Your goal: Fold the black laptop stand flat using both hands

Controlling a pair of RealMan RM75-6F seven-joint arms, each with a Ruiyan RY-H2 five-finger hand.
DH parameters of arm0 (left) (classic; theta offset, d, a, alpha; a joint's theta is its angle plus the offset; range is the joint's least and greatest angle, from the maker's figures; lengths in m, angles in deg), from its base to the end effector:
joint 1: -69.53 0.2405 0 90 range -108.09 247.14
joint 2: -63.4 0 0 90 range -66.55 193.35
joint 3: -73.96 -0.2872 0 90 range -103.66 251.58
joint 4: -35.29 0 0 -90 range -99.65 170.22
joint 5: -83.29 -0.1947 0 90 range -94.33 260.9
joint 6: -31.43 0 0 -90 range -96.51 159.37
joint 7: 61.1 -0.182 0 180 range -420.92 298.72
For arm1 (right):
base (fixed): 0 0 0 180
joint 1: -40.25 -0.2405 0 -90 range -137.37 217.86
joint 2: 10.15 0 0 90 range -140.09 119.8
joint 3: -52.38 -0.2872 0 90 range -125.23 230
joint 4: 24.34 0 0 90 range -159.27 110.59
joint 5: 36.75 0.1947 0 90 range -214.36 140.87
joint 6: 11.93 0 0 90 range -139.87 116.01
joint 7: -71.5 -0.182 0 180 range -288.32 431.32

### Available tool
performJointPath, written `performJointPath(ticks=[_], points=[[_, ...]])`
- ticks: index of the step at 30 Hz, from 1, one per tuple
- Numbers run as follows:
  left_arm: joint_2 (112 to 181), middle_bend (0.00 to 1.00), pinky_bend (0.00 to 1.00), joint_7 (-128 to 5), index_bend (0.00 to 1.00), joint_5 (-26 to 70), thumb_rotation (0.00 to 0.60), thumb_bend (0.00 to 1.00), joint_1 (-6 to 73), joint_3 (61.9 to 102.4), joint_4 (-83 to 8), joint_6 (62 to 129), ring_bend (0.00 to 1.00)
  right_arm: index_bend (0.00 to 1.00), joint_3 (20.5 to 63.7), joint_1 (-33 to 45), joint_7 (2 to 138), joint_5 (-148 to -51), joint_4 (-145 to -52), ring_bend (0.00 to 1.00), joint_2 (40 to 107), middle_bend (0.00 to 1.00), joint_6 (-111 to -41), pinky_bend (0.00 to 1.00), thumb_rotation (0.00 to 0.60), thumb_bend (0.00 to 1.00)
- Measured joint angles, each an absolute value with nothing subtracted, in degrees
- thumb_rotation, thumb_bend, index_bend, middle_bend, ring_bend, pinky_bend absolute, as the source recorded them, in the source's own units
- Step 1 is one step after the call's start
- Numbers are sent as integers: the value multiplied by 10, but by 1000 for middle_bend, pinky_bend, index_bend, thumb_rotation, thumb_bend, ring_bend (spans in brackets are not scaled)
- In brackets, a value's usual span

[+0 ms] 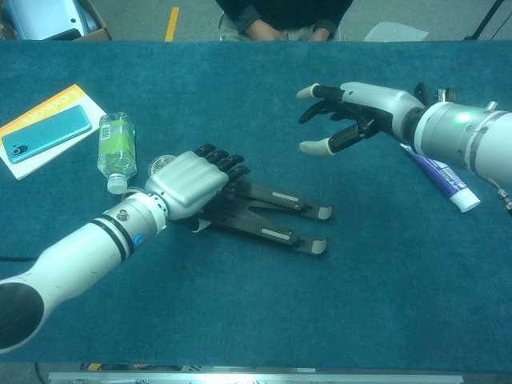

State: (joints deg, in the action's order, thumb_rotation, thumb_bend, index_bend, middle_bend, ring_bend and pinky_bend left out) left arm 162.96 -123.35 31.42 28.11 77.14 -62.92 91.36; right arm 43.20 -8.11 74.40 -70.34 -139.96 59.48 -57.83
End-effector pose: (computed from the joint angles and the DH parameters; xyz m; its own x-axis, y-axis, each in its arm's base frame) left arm -0.1246 0.2968 -0.1019 0.7617 0.2646 0.5914 0.6166 -0.5763 -0.5363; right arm -0.1342 -0.3393 0.0254 -0.1276 -0.6793 0.7227 -0.9899 0.0412 -0.1359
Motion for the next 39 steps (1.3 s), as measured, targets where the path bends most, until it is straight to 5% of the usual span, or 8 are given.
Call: performJointPath(ticks=[19,39], points=[[1589,0,0,-1315,0,409,600,314,238,737,-730,994,0,0,433,-62,700,-749,-1403,0,571,202,-553,33,479,246],[1660,0,0,-1359,0,494,600,314,192,752,-722,1038,0,0,435,-35,652,-801,-1398,0,547,202,-531,33,478,255]])
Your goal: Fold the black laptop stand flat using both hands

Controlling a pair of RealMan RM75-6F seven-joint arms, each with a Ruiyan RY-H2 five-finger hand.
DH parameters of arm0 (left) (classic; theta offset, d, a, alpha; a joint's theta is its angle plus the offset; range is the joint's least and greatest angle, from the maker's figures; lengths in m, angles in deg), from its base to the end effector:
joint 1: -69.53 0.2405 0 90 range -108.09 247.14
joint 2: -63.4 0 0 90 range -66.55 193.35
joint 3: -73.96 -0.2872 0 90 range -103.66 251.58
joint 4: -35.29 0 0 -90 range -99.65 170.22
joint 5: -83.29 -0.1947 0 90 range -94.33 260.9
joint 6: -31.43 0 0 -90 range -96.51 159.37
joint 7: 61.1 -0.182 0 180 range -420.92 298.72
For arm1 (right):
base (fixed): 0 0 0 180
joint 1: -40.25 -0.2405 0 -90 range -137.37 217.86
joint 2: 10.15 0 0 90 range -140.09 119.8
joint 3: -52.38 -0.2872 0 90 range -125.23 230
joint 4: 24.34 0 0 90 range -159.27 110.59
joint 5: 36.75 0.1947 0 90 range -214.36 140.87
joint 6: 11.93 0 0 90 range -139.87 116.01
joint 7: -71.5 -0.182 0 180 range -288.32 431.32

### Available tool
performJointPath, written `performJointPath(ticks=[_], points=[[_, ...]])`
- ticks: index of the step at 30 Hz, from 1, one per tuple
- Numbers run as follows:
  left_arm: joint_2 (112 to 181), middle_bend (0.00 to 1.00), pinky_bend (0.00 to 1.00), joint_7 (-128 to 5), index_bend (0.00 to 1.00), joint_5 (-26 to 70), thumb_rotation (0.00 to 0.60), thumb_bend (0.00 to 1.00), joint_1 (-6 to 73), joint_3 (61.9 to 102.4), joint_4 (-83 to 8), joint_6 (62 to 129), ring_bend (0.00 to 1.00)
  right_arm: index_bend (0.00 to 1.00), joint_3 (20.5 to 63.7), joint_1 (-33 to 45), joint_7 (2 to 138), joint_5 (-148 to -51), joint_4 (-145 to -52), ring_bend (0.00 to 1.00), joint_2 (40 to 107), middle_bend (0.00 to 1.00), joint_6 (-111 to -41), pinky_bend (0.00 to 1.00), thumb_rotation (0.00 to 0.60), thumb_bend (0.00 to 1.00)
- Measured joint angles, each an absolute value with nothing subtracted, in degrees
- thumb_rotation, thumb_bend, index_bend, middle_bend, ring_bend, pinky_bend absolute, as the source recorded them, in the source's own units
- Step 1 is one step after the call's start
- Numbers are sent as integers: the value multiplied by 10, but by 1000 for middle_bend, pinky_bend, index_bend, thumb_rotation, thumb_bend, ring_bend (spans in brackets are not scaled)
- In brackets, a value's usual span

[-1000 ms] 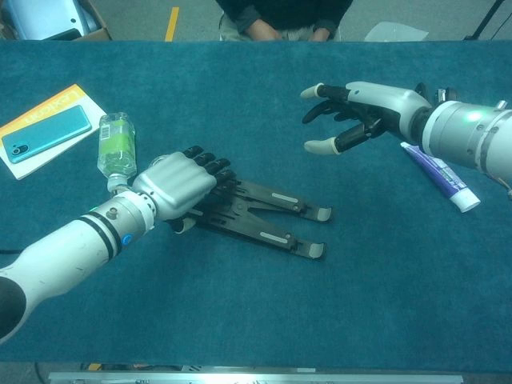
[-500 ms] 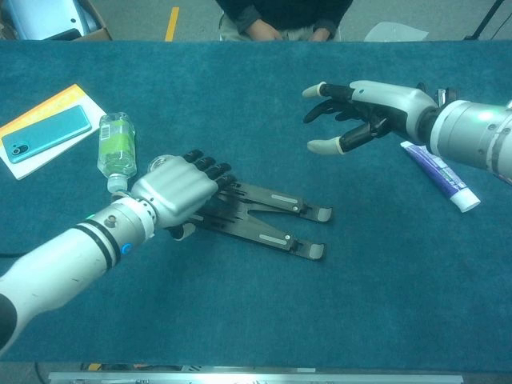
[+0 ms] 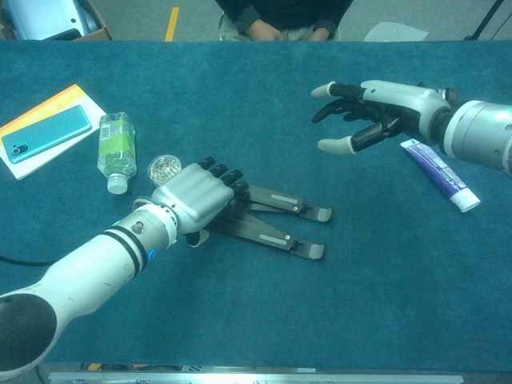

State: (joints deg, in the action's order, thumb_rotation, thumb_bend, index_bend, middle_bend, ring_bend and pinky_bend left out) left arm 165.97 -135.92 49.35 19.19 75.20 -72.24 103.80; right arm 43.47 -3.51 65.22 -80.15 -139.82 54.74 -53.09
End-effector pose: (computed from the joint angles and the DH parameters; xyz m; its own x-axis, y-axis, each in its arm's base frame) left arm -0.0995 0.2812 -0.1082 0.8228 0.3182 0.4709 0.5631 -0.5688 -0.5995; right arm -0.1517 -0.3301 0.0453 -0.1683 -0.6862 0.7076 -0.9819 0.0536 -0.1816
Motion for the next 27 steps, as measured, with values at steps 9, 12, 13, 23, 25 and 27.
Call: performJointPath(ticks=[9,12,13,23,25,27], points=[[1667,0,0,-1354,0,525,600,314,169,763,-707,1024,0,0,433,-30,639,-813,-1388,0,545,202,-526,33,478,259],[1667,0,0,-1349,0,530,600,314,162,764,-704,1021,0,0,433,-29,636,-815,-1385,0,546,202,-526,33,478,261],[1667,0,0,-1348,0,532,600,314,161,765,-703,1020,0,0,433,-29,635,-816,-1384,0,546,202,-526,33,478,261],[1665,0,0,-1337,0,546,600,314,146,758,-703,1016,0,0,432,-26,630,-819,-1385,0,544,202,-527,33,478,261],[1663,0,0,-1338,0,552,600,314,144,758,-706,1016,0,0,432,-26,629,-820,-1385,0,544,202,-527,33,478,261],[1661,0,0,-1337,0,555,600,314,140,757,-709,1019,0,0,432,-25,628,-821,-1386,0,543,202,-528,33,478,261]])
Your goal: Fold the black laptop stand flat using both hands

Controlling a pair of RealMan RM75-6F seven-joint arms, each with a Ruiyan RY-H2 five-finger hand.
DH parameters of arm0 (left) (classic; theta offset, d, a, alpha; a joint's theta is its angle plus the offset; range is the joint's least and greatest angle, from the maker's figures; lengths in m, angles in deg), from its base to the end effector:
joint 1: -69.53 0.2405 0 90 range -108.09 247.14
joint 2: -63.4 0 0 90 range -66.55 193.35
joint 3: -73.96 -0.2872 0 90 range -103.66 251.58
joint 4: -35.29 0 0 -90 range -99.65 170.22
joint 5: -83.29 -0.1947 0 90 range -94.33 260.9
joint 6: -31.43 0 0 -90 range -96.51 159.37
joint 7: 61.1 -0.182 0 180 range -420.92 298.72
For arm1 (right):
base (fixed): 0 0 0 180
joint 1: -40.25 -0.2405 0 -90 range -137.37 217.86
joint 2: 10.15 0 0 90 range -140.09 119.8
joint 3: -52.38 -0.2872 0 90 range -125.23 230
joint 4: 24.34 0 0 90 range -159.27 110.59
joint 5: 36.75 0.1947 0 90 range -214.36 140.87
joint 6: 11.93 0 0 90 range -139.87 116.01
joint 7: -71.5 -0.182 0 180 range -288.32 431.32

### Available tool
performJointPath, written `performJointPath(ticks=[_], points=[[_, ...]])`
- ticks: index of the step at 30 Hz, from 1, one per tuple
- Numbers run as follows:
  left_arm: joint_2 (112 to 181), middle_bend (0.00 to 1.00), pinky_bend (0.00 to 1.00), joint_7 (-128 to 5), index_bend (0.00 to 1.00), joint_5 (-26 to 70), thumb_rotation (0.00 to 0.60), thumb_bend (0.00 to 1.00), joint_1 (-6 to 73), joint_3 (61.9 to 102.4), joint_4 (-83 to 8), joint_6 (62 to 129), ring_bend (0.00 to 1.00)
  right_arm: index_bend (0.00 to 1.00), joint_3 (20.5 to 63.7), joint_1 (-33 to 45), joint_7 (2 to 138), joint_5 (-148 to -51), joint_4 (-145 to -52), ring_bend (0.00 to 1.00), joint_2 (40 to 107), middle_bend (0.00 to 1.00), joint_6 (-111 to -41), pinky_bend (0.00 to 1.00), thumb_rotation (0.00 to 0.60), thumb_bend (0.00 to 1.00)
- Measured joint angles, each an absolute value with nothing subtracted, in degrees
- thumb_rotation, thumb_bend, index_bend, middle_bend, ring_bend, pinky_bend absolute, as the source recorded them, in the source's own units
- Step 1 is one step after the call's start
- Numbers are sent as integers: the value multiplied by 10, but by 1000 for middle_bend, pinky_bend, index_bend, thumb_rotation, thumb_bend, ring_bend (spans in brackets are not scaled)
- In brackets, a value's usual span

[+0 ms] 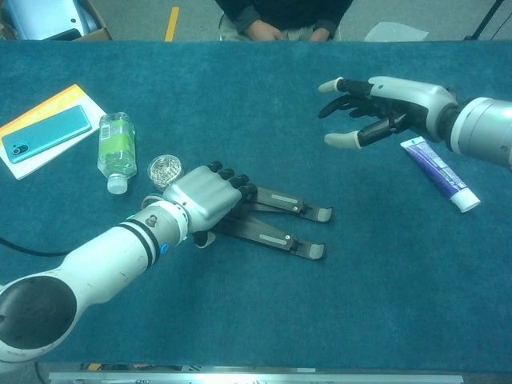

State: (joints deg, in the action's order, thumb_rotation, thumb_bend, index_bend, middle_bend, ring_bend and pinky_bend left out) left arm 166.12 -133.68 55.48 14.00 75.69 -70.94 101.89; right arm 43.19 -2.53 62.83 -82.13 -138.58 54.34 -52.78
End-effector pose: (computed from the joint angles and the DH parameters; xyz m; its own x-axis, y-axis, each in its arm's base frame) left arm -0.0909 0.2891 -0.1173 0.8207 0.3577 0.4455 0.5689 -0.5842 -0.5788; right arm -0.1580 -0.3335 0.0499 -0.1834 -0.6713 0.7181 -0.9794 0.0615 -0.1925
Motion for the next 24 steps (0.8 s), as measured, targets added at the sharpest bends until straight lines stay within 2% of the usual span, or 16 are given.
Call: performJointPath(ticks=[19,24], points=[[1666,0,0,-1319,0,561,600,314,119,750,-704,1017,0,0,431,-21,621,-827,-1386,0,542,202,-530,33,478,262],[1666,31,0,-1308,0,554,600,314,117,747,-700,1012,0,0,431,-20,620,-827,-1386,0,543,202,-530,33,479,261]])
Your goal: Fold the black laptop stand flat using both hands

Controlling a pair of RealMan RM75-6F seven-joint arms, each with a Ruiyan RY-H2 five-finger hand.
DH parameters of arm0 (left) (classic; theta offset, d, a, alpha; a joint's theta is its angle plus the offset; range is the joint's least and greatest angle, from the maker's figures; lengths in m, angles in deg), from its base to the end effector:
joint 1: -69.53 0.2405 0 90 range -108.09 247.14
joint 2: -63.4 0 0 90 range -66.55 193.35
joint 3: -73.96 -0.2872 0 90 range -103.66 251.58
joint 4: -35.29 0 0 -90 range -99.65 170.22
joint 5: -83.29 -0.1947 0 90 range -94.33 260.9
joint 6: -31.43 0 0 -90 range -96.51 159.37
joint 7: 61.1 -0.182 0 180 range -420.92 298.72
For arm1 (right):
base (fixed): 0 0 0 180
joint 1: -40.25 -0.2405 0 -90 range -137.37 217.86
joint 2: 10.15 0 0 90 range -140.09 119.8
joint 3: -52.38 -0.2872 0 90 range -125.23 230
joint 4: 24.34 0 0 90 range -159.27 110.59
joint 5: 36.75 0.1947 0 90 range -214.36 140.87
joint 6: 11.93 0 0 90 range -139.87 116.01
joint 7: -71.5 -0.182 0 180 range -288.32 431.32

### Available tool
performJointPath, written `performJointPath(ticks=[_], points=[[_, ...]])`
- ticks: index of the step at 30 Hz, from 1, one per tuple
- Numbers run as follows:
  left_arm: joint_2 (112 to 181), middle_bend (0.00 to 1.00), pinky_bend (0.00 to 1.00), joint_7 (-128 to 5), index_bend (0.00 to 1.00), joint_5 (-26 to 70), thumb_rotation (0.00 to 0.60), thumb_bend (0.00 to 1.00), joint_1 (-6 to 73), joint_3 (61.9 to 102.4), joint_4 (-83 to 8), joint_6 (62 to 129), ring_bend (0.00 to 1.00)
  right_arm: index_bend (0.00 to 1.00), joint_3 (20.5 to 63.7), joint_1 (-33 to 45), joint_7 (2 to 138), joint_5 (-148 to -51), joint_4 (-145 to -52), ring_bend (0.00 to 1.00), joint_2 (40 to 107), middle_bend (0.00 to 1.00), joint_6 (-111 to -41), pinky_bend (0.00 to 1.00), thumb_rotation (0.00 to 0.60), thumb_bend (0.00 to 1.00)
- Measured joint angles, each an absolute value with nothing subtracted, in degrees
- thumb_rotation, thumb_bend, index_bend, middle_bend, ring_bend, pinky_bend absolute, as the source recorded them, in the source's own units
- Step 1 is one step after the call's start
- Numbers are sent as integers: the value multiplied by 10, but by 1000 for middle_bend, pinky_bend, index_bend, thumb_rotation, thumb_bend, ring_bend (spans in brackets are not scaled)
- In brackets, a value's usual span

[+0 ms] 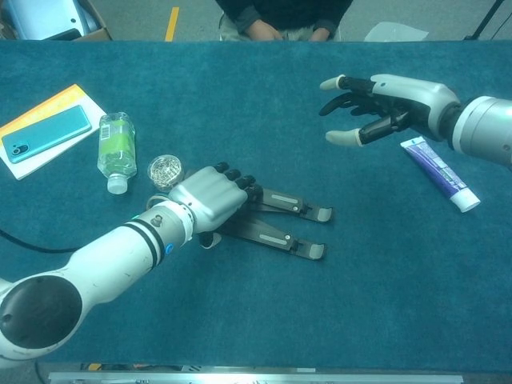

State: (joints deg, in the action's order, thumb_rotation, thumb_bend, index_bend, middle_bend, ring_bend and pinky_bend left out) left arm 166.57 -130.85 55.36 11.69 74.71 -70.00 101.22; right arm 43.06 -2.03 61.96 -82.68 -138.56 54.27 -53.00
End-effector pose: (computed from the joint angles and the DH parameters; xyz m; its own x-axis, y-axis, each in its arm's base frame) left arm -0.0833 0.2899 -0.1222 0.8170 0.3530 0.4559 0.5714 -0.6015 -0.5583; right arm -0.1594 -0.3333 0.0512 -0.1967 -0.6654 0.7201 -0.9767 0.0689 -0.2032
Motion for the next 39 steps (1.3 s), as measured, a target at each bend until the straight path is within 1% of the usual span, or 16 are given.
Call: performJointPath(ticks=[8,13,25,30,33,36,39], points=[[1667,61,0,-1310,0,564,600,314,107,748,-698,1010,0,0,429,-19,616,-829,-1385,0,543,202,-529,33,478,261],[1665,109,0,-1308,0,566,600,322,102,751,-698,1007,0,0,429,-17,612,-831,-1382,0,543,202,-528,33,478,262],[1665,170,0,-1296,0,567,600,333,95,749,-695,1004,0,0,427,-14,607,-836,-1379,0,543,202,-527,33,479,262],[1665,216,0,-1287,0,563,600,335,94,749,-694,1001,0,0,427,-15,608,-835,-1378,0,546,202,-527,33,480,262],[1665,263,0,-1283,0,561,600,336,93,748,-692,1000,1,0,427,-16,608,-833,-1378,0,547,202,-527,33,480,261],[1666,307,0,-1276,0,556,600,341,94,748,-689,998,16,0,427,-17,610,-831,-1378,0,547,202,-528,33,480,262],[1668,325,0,-1268,0,550,600,343,95,747,-685,996,39,0,426,-17,611,-830,-1379,0,546,202,-530,33,478,261]])
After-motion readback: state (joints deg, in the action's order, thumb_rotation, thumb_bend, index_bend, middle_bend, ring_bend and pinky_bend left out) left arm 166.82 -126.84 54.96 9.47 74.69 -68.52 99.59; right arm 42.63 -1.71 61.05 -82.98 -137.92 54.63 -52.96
